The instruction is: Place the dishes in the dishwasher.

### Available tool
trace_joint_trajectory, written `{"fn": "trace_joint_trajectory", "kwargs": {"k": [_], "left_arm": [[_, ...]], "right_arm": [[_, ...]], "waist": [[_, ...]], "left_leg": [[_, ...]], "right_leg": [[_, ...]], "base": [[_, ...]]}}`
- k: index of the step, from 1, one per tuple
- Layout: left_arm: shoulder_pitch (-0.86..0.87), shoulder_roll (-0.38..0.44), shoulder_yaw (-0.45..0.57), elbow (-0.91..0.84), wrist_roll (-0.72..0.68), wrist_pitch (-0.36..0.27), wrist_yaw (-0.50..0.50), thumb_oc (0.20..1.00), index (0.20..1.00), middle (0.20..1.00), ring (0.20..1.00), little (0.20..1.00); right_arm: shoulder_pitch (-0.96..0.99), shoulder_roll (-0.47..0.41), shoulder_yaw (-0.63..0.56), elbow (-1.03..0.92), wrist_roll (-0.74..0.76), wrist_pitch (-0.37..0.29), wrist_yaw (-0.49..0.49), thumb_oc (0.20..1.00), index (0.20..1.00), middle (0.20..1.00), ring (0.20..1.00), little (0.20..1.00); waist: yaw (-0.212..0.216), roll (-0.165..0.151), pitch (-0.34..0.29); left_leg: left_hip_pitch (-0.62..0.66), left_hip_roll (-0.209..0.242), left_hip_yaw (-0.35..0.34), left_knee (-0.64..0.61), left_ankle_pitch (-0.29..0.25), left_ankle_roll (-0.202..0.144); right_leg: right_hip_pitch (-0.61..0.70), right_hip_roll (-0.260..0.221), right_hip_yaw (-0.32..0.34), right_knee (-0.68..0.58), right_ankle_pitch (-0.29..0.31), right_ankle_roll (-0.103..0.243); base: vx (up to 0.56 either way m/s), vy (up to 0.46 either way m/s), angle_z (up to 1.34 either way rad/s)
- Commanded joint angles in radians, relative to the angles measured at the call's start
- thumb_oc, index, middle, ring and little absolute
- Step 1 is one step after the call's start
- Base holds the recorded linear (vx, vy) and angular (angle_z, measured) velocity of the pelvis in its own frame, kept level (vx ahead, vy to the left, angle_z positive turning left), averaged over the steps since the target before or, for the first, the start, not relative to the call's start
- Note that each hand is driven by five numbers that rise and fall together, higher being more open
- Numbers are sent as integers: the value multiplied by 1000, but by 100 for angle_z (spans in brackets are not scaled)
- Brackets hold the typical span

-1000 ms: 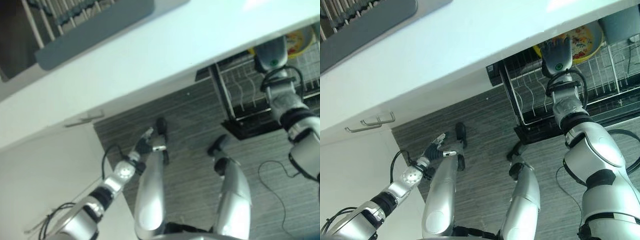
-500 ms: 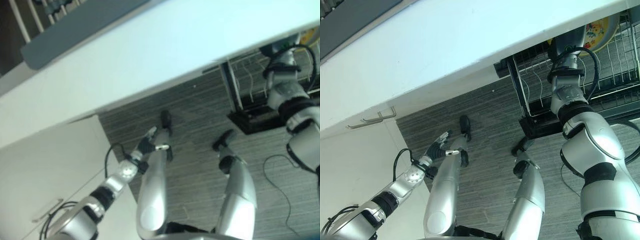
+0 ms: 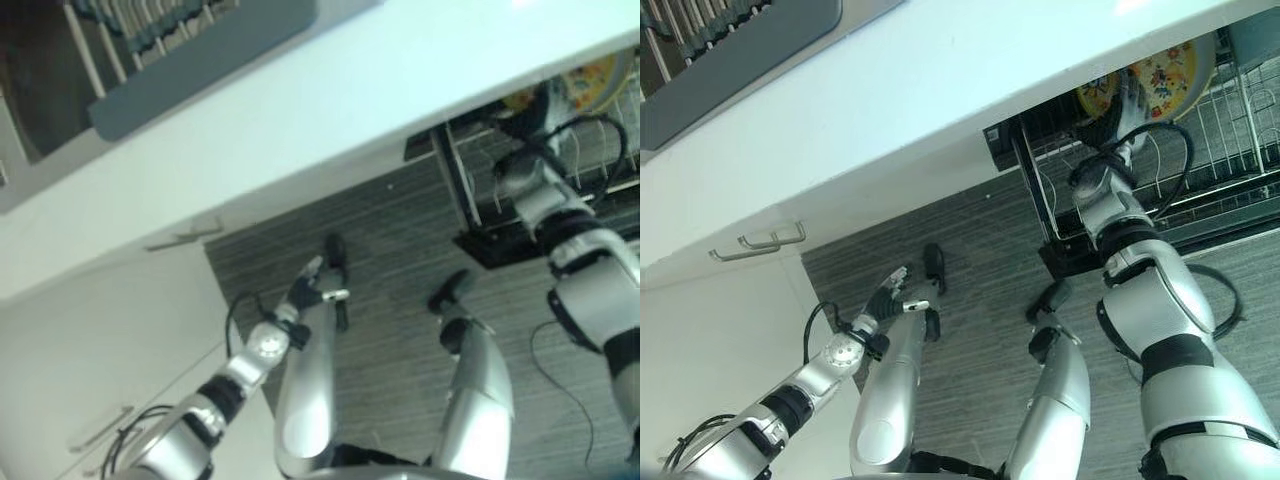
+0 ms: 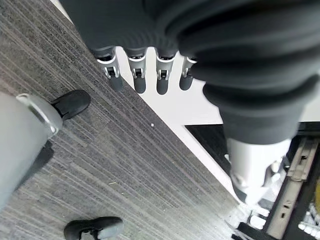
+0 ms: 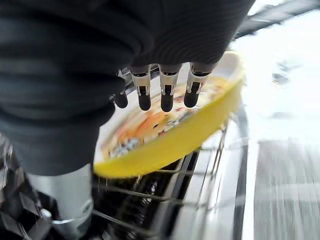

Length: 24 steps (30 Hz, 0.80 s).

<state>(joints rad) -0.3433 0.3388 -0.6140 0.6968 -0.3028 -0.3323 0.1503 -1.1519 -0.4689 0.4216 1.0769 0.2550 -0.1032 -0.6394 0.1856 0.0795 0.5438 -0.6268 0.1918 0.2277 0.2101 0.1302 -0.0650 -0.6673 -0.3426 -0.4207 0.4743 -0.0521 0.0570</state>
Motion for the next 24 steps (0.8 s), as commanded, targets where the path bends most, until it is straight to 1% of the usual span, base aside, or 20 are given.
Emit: {"fn": "trace_joint_trajectory", "kwargs": {"k": [1,2,3,4,5,6,7,10,11,14,15,18,19,22,24], "left_arm": [[35,-17,-21,6,-5,8,1,1000,1000,1000,1000,1000],[41,-32,-4,34,-2,14,-3,1000,1000,1000,1000,1000],[47,-37,4,49,-1,13,-1,1000,1000,1000,1000,1000],[58,-37,19,67,-1,10,-5,1000,1000,1000,1000,1000],[62,-39,30,81,-2,10,-8,1000,1000,1000,1000,1000],[72,-42,47,105,-4,6,-13,1000,1000,1000,1000,1000],[84,-45,63,126,-5,-7,-20,1000,1000,1000,1000,1000],[103,-57,94,171,14,-14,-44,1000,1000,1000,1000,1000],[124,-65,110,202,31,-25,-58,1000,1000,1000,1000,1000],[141,-71,123,223,28,-25,-65,1000,1000,1000,1000,1000],[155,-75,135,242,34,-20,-71,1000,1000,1000,1000,1000],[183,-81,145,278,51,-23,-70,1000,1000,1000,1000,1000],[200,-82,152,302,49,-28,-70,1000,1000,1000,1000,1000],[231,-88,175,343,38,-37,-72,1000,1000,1000,1000,1000],[253,-96,190,357,28,-34,-68,1000,1000,1000,1000,1000]], "right_arm": [[55,-5,0,-96,125,-252,81,1000,1000,1000,1000,1000],[97,10,-28,-143,152,-303,114,1000,1000,1000,1000,1000],[124,18,-46,-174,171,-331,141,1000,1000,1000,1000,1000],[163,27,-71,-221,155,-339,157,1000,1000,1000,1000,1000],[187,32,-80,-246,145,-358,141,1000,1000,1000,1000,1000],[233,39,-109,-294,147,-396,134,1000,1000,1000,1000,1000],[263,48,-130,-338,126,-464,132,1000,1000,1000,1000,1000],[333,68,-170,-419,56,-507,63,1000,1000,1000,1000,1000],[373,78,-183,-452,-20,-519,11,1000,1000,1000,1000,1000],[402,78,-186,-484,-58,-501,-24,1000,1000,1000,1000,1000],[424,74,-187,-506,-78,-483,-56,1000,1000,1000,1000,1000],[459,70,-191,-521,-75,-464,-78,1000,1000,1000,1000,1000],[482,67,-191,-528,-84,-437,-100,1000,1000,1000,1000,1000],[546,62,-188,-544,-82,-396,-157,1000,1000,1000,1000,1000],[609,53,-210,-555,-75,-366,-200,1000,1000,1000,1000,1000]], "waist": [[-22,46,-24],[-32,43,-24],[-39,40,-24],[-48,35,-24],[-53,31,-24],[-64,25,-24],[-70,21,-24],[-84,14,-24],[-91,10,-24],[-95,5,-24],[-100,0,-24],[-106,-10,-46],[-112,-16,-65],[-129,-32,-106],[-146,-43,-136]], "left_leg": [[45,20,-21,19,-89,-19],[88,20,-6,24,-95,-16],[114,21,1,27,-100,-16],[152,21,11,31,-106,-15],[177,21,16,31,-107,-15],[229,18,20,32,-112,-16],[269,18,23,29,-113,-16],[366,17,31,20,-117,-20],[432,19,38,11,-120,-21],[475,24,42,8,-122,-23],[505,29,45,7,-124,-25],[533,36,53,0,-125,-29],[549,40,60,-9,-125,-30],[587,44,76,-41,-120,-35],[613,45,86,-60,-122,-35]], "right_leg": [[44,4,73,-12,6,72],[78,3,76,1,-6,67],[100,2,76,11,-15,65],[135,1,75,19,-25,62],[157,0,74,22,-29,59],[209,1,71,24,-38,55],[249,3,68,20,-43,52],[356,10,55,-3,-48,43],[426,16,47,-22,-49,38],[479,22,43,-41,-49,34],[513,27,44,-52,-50,33],[546,38,46,-74,-51,29],[561,46,50,-88,-52,28],[602,64,58,-143,-44,31],[630,74,67,-178,-37,32]], "base": [[-15,91,-11],[-18,71,-14],[-11,49,-15],[-5,15,-7],[0,0,0],[0,0,0],[25,-11,4],[54,-33,-1],[78,-36,-6],[77,-27,-5],[65,-37,-7],[53,-27,-7],[57,-13,-10],[65,-10,-10],[83,-18,-16]]}}
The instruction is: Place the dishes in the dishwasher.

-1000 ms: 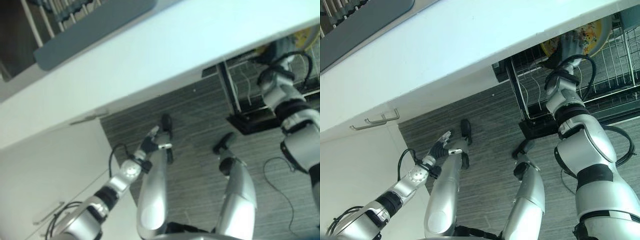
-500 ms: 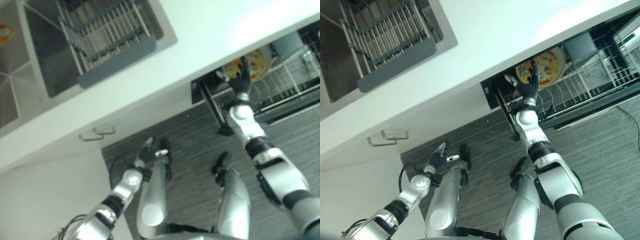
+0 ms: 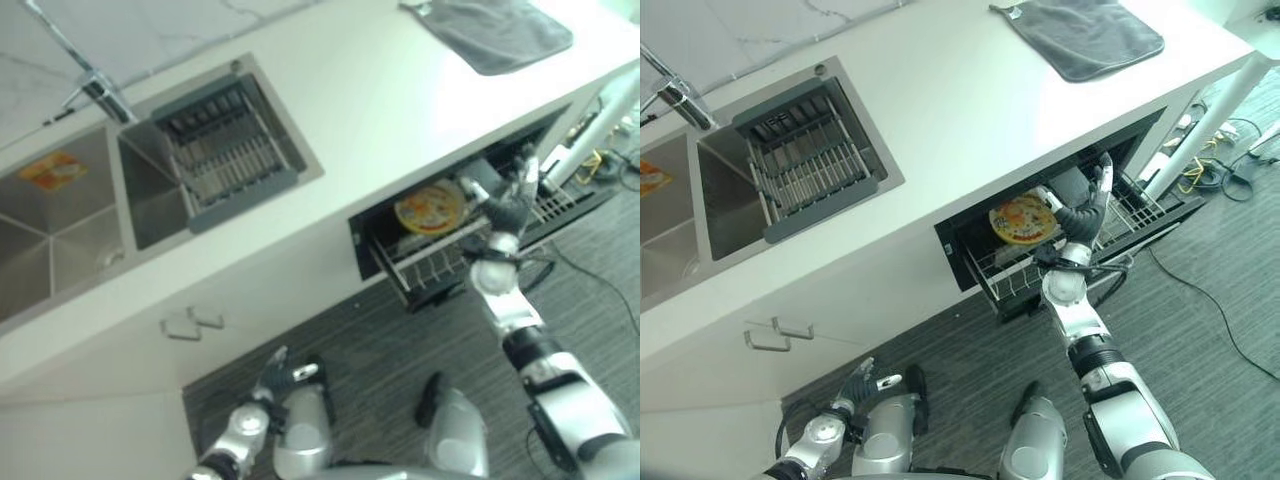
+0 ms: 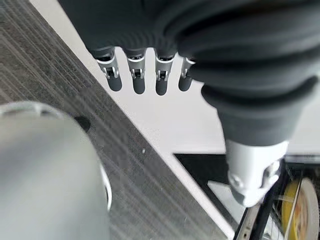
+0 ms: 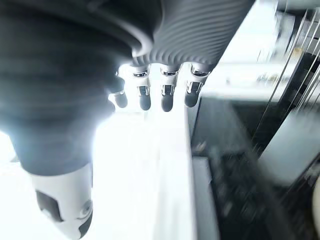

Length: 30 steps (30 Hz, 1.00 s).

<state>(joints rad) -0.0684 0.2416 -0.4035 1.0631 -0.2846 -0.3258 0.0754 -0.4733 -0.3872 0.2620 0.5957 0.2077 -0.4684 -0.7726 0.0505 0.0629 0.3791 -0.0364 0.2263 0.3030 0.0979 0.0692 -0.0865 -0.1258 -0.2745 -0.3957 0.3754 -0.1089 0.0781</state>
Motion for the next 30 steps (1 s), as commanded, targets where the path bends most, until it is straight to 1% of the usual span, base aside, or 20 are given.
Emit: {"fn": "trace_joint_trajectory", "kwargs": {"k": [1,2,4,6,7,8,9,10,11,12,13,14,16,17,18,19,21,25,28,30], "left_arm": [[-8,-3,-9,-3,3,-39,10,1000,1000,1000,1000,1000],[8,-5,4,1,-5,-33,12,1000,1000,1000,1000,1000],[21,-10,14,5,-6,-32,12,1000,1000,1000,1000,1000],[47,-12,21,16,2,-43,10,1000,1000,1000,1000,1000],[61,-15,20,17,0,-42,32,1000,1000,1000,1000,1000],[66,-19,23,22,-15,-35,56,1000,1000,1000,1000,1000],[68,-22,30,30,-27,-13,82,1000,1000,1000,1000,1000],[68,-22,31,36,-38,-11,89,1000,1000,1000,1000,1000],[67,-28,36,49,-60,3,65,1000,1000,1000,1000,1000],[66,-33,38,53,-82,41,35,1000,1000,1000,1000,1000],[65,-38,37,58,-97,52,-13,1000,1000,1000,1000,1000],[65,-41,36,60,-102,60,-35,1000,1000,1000,1000,1000],[71,-50,24,53,-121,96,-89,1000,1000,1000,1000,1000],[73,-48,18,44,-120,119,-88,1000,1000,1000,1000,1000],[74,-44,18,38,-113,130,-90,1000,1000,1000,1000,1000],[75,-38,16,33,-109,141,-93,1000,1000,1000,1000,1000],[77,-24,20,35,-103,159,-105,1000,1000,1000,1000,1000],[83,0,24,44,-111,171,-145,1000,1000,1000,1000,1000],[90,7,19,44,-107,174,-173,1000,1000,1000,1000,1000],[92,10,12,54,-111,164,-189,1000,1000,1000,1000,1000]], "right_arm": [[-30,-36,-74,-76,-19,-1,-78,1000,1000,1000,1000,1000],[21,-50,-109,-73,-8,0,-90,1000,1000,1000,1000,1000],[70,-63,-146,-63,1,0,-111,1000,1000,1000,1000,1000],[158,-70,-210,-25,78,-37,-111,1000,1000,1000,1000,1000],[212,-64,-260,20,156,-17,-101,1000,1000,1000,1000,1000],[234,-57,-287,57,224,-14,-94,1000,1000,1000,1000,1000],[261,-41,-327,111,334,-36,-42,1000,1000,1000,1000,1000],[273,-32,-349,149,386,-50,-11,1000,1000,1000,1000,1000],[298,-1,-388,221,502,-71,38,1000,1000,1000,1000,1000],[305,11,-401,247,549,-71,61,1000,1000,1000,1000,1000],[312,26,-415,274,606,-69,95,1000,1000,1000,1000,1000],[316,33,-422,293,634,-66,120,1000,1000,1000,1000,1000],[325,68,-427,349,782,-23,295,1000,1000,1000,1000,1000],[319,90,-422,373,897,15,442,1000,1000,1000,1000,1000],[312,102,-416,387,982,61,547,1000,1000,1000,1000,1000],[301,111,-407,398,1041,116,628,1000,1000,1000,1000,1000],[264,127,-373,417,1119,187,763,1000,1000,1000,1000,1000],[187,119,-340,430,1155,275,925,1000,1000,1000,1000,1000],[126,98,-333,437,1146,309,994,1000,1000,1000,1000,1000],[82,79,-326,434,1144,338,1009,1000,1000,1000,1000,1000]], "waist": [[-20,-32,13],[-30,-38,-8],[-39,-42,-26],[-54,-48,-61],[-62,-50,-83],[-66,-51,-93],[-71,-51,-106],[-72,-51,-112],[-74,-52,-123],[-74,-52,-127],[-75,-51,-132],[-74,-51,-135],[-69,-43,-143],[-63,-36,-145],[-57,-31,-147],[-51,-27,-149],[-33,-16,-159],[3,2,-169],[23,17,-164],[34,28,-158]], "left_leg": [[32,14,15,53,-65,-14],[42,15,20,51,-70,-13],[51,16,24,46,-72,-12],[73,16,35,20,-69,-12],[88,14,38,2,-66,-13],[96,13,40,-6,-64,-14],[106,11,43,-15,-64,-15],[110,10,42,-19,-63,-16],[119,8,38,-23,-63,-17],[123,6,36,-25,-64,-17],[128,4,34,-26,-65,-17],[131,3,33,-27,-66,-17],[140,-2,27,-23,-70,-15],[142,-5,21,-16,-72,-14],[143,-6,17,-12,-73,-14],[145,-8,13,-12,-73,-14],[151,-14,5,-14,-70,-14],[158,-28,-21,-16,-68,-15],[152,-36,-45,-13,-61,-20],[141,-41,-57,-8,-55,-24]], "right_leg": [[99,10,47,-89,21,11],[109,15,51,-97,19,12],[119,21,56,-108,18,12],[141,32,60,-145,27,17],[155,39,62,-168,34,21],[162,42,63,-179,37,21],[171,48,64,-191,40,22],[176,51,65,-198,41,21],[190,60,65,-211,41,17],[197,63,65,-217,42,16],[203,66,64,-222,43,15],[207,68,63,-225,42,15],[222,71,57,-224,38,9],[228,69,53,-219,33,6],[231,67,49,-215,30,4],[234,66,44,-211,26,3],[243,62,29,-206,18,1],[254,54,3,-172,-8,-5],[250,47,-9,-128,-34,-15],[242,39,-19,-96,-49,-20]], "base": [[88,-32,-13],[60,-30,-8],[20,-33,-6],[41,-58,-16],[66,-64,-15],[72,-72,-10],[47,-59,-9],[49,-94,-6],[40,-87,-5],[49,-94,1],[45,-53,3],[71,-50,6],[101,-30,12],[95,-18,17],[78,-21,15],[58,-21,11],[70,-22,16],[99,-1,16],[63,40,33],[48,62,25]]}}
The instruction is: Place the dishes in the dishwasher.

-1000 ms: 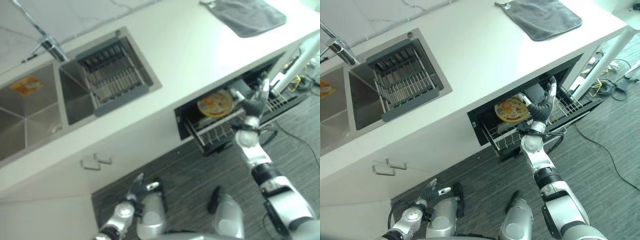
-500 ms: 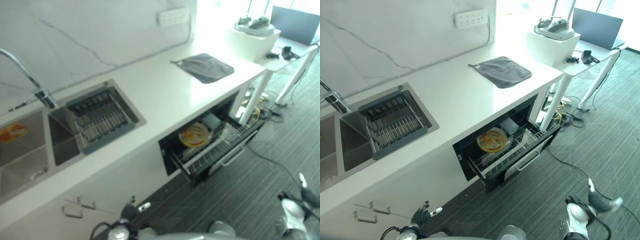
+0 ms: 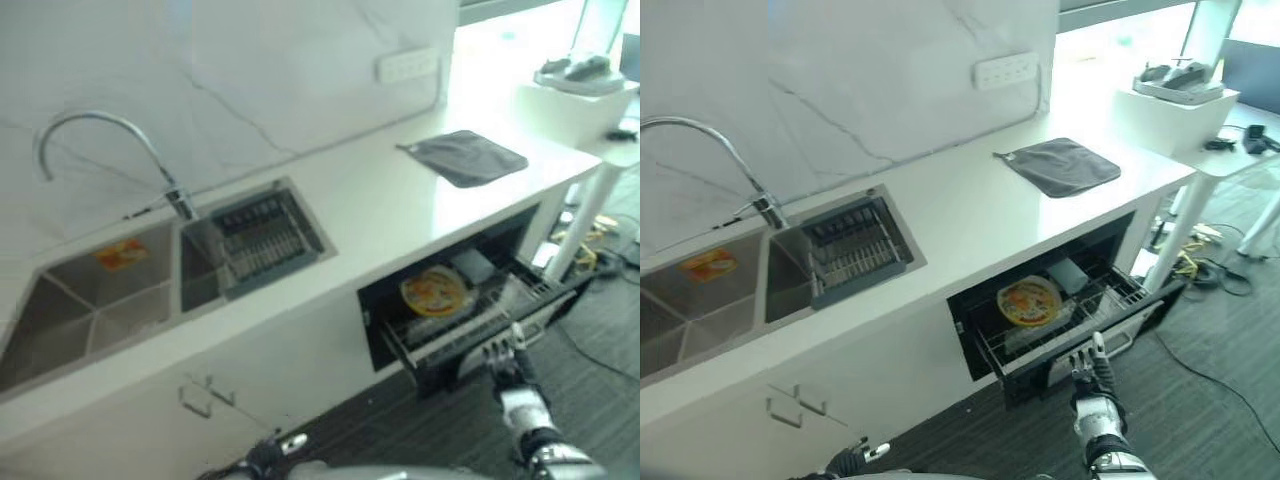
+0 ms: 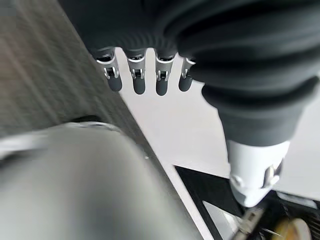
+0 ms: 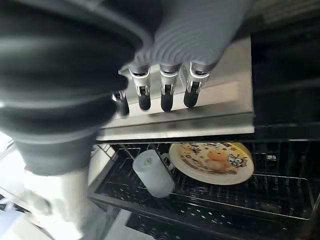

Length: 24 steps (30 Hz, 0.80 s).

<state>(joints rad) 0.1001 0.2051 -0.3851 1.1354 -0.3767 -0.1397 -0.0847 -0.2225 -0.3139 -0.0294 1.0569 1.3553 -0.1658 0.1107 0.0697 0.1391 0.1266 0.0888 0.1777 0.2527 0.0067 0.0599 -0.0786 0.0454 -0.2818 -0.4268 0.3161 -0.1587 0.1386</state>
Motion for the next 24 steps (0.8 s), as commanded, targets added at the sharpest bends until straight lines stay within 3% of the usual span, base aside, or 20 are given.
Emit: {"fn": "trace_joint_trajectory", "kwargs": {"k": [1,5,9,11,19,24], "left_arm": [[-75,46,-7,-18,-21,-26,-34,1000,1000,1000,1000,1000],[-80,43,-18,-11,-33,-52,-57,1000,1000,1000,1000,1000],[-123,75,-38,-16,-74,-85,-78,1000,1000,1000,1000,1000],[-164,104,-34,-40,-86,-114,-91,1000,1000,1000,1000,1000],[-219,153,-45,-143,-99,-202,-128,1000,1000,1000,1000,1000],[-228,233,-126,-351,-116,-238,-132,1000,1000,1000,1000,1000]], "right_arm": [[-181,0,-32,-31,-4,45,132,1000,1000,1000,1000,1000],[-289,-61,-14,-63,-37,95,126,1000,1000,1000,1000,1000],[-476,-167,25,-39,-54,117,167,1000,1000,1000,1000,1000],[-619,-226,72,1,-63,111,182,1000,1000,1000,1000,1000],[-829,-301,159,85,-131,112,157,1000,1000,1000,1000,1000],[-959,-320,223,109,-177,92,97,1000,1000,1000,1000,1000]], "waist": [[18,-44,98],[42,-12,134],[86,11,221],[121,11,285],[184,4,391],[232,8,393]], "left_leg": [[10,6,-12,86,-43,-33],[-54,-3,-33,133,-34,-39],[-171,-12,-59,202,-35,-37],[-257,-18,-77,236,-32,-26],[-379,-27,-122,263,-11,-7],[-494,-39,-157,256,5,4]], "right_leg": [[66,43,8,-24,-5,-83],[10,9,-16,80,-40,-98],[-94,-38,-42,200,-70,-108],[-193,-65,-46,277,-73,-105],[-316,-87,-51,357,-68,-96],[-418,-81,-54,359,-49,-83]], "base": [[30,114,16],[-17,115,19],[-213,69,21],[-362,-1,34],[-67,9,19],[57,53,5]]}}
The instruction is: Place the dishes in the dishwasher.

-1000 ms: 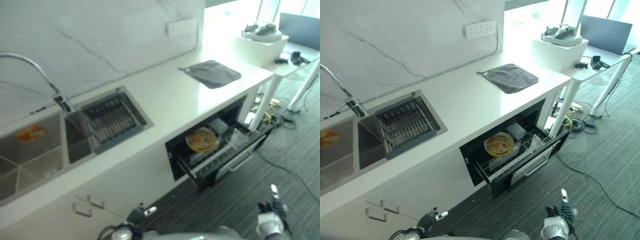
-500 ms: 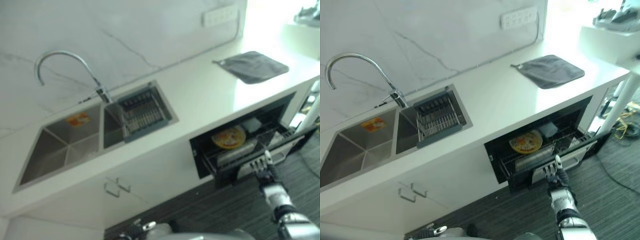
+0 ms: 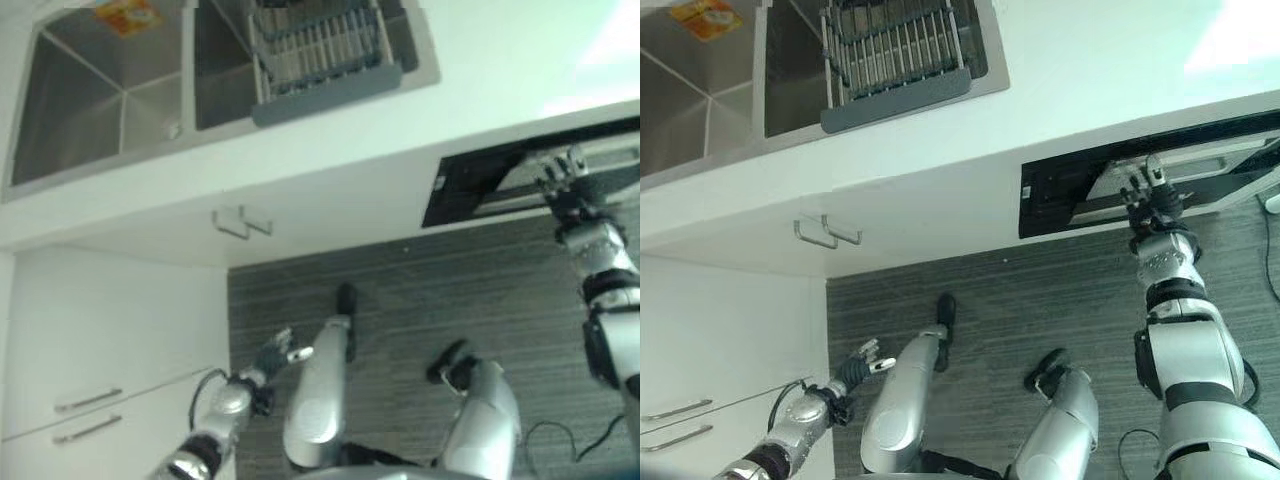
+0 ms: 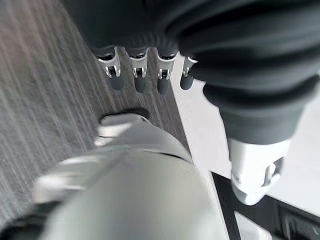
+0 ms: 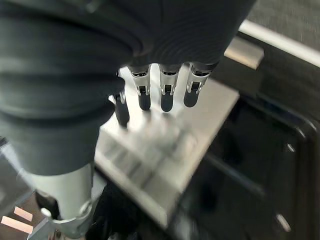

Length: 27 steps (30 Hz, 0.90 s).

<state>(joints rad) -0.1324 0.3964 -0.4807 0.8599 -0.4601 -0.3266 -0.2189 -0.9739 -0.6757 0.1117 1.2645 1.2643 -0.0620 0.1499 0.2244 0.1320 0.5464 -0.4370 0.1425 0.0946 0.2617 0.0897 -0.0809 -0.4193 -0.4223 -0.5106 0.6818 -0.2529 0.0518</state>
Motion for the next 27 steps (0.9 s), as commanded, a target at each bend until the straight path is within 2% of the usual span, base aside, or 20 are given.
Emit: {"fn": "trace_joint_trajectory", "kwargs": {"k": [1,3,9,15,18,20,21,23,27], "left_arm": [[6,56,-43,-107,-39,-50,7,1000,1000,1000,1000,1000],[10,95,-68,-185,-52,-40,11,1000,1000,1000,1000,1000],[24,155,-87,-231,-49,-17,43,1000,1000,1000,1000,1000],[19,156,-71,-193,-33,-13,85,1000,1000,1000,1000,1000],[-2,102,-27,-117,-52,-8,112,1000,1000,1000,1000,1000],[-5,79,-7,-90,-28,-16,119,1000,1000,1000,1000,1000],[-2,55,10,-71,-3,-16,140,1000,1000,1000,1000,1000],[0,44,19,-63,4,-12,151,1000,1000,1000,1000,1000],[-6,-9,51,7,36,-2,175,1000,1000,1000,1000,1000]], "right_arm": [[-223,39,91,-97,-90,-14,51,1000,1000,1000,1000,1000],[-269,29,115,-93,-103,-22,47,1000,1000,1000,1000,1000],[-308,0,138,-112,-56,-52,44,1000,1000,1000,1000,1000],[-264,28,115,-112,-37,-58,18,1000,1000,1000,1000,1000],[-168,103,53,-132,7,-115,36,1000,1000,1000,1000,1000],[-103,142,23,-166,32,-116,34,1000,1000,1000,1000,1000],[3,195,-9,-222,111,-142,42,1000,1000,1000,1000,1000],[51,209,-27,-236,123,-143,51,1000,1000,1000,1000,1000],[209,281,-85,-241,124,-153,89,1000,1000,1000,1000,1000]], "waist": [[83,14,-26],[100,6,-26],[116,-23,-26],[108,-38,-26],[87,-42,-26],[74,-47,-26],[49,-53,-26],[39,-55,-26],[-10,-64,-26]], "left_leg": [[21,-5,-5,-3,-22,6],[-10,-8,-20,-15,-15,8],[-42,-13,-44,-32,-14,12],[-28,-7,-34,-61,-9,14],[17,8,-8,-83,-6,9],[48,16,9,-97,-4,5],[102,25,29,-117,0,-1],[121,26,35,-119,-2,-3],[217,44,81,-128,-10,-12]], "right_leg": [[37,63,31,-12,49,5],[14,74,33,-36,66,14],[4,96,41,-83,88,29],[24,111,47,-152,126,49],[60,118,51,-193,141,55],[87,121,48,-220,150,59],[130,130,55,-259,161,60],[146,132,59,-269,166,63],[232,140,72,-332,186,63]], "base": [[122,77,5],[156,84,0],[117,29,-5],[28,-16,8],[-78,-30,-14],[-104,-59,-12],[-101,-55,-11],[-64,-26,-11],[-48,-34,-16]]}}
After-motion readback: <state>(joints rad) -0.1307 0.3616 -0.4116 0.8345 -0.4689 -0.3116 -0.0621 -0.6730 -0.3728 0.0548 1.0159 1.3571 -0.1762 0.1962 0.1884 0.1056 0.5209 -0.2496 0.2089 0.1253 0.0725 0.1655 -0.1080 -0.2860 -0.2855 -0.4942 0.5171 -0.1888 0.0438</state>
